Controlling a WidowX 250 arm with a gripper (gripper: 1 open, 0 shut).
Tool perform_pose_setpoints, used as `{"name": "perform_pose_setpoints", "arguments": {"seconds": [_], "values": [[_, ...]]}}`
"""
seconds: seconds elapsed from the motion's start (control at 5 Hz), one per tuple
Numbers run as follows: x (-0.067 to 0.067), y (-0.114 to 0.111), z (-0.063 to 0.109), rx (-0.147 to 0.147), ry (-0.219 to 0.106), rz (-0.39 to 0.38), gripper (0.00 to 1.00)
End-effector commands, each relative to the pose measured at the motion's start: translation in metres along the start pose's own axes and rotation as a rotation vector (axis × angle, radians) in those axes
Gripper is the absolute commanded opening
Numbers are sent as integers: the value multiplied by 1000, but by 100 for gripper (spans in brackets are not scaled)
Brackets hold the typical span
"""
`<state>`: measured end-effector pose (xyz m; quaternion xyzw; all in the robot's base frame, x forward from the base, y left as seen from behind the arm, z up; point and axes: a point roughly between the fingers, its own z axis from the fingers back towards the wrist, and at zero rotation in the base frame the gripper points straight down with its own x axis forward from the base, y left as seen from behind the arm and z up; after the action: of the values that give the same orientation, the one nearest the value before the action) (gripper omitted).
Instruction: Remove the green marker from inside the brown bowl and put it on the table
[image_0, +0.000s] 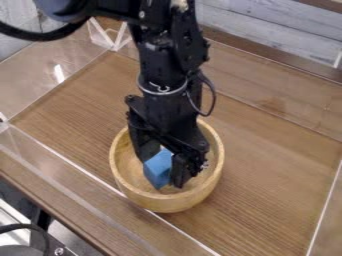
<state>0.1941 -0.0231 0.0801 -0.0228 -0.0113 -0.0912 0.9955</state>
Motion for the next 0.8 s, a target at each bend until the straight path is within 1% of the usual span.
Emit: {"name": "perform_pose_setpoints", "arguments": {"seconds": [0.0,0.6], "values": [[4,1,1,-1,-26,-22,100],[5,2,-11,0,-33,-92,100]]}}
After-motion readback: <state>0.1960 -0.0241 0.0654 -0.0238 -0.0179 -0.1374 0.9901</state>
